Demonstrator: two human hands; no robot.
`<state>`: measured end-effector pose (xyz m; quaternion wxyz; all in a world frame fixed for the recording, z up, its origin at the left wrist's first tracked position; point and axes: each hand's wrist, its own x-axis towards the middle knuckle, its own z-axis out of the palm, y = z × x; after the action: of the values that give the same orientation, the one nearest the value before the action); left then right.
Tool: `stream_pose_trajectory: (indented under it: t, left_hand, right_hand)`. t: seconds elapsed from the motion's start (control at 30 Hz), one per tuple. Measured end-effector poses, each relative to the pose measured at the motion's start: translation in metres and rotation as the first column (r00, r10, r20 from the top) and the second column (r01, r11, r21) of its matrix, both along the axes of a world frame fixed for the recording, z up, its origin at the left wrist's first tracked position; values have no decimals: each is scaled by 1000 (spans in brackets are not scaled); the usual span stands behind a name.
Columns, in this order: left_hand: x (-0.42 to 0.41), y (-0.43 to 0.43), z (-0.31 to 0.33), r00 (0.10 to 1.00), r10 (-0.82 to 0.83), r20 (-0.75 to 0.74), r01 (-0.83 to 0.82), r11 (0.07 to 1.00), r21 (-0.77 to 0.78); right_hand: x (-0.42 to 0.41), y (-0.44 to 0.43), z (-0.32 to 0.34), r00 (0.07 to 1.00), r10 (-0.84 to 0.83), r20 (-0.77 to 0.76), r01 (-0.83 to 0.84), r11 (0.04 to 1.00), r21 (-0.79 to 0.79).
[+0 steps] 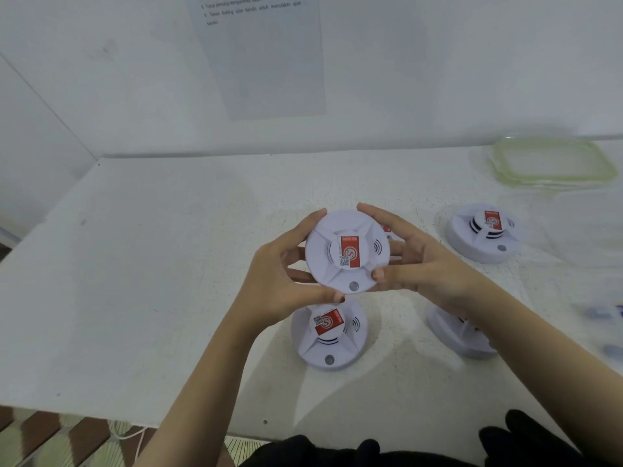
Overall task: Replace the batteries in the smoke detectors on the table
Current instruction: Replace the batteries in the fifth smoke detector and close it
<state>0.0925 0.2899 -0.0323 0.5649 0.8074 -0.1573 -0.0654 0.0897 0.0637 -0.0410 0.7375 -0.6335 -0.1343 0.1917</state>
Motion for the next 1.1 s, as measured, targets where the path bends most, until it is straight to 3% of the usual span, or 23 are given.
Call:
stream_pose_trajectory:
  t: [1.1]
  left_hand:
    - [4,5,-1,1000,5,22,-6,1000,21]
  right_hand:
    - [4,2,8,1000,7,-27,-9,998,-63]
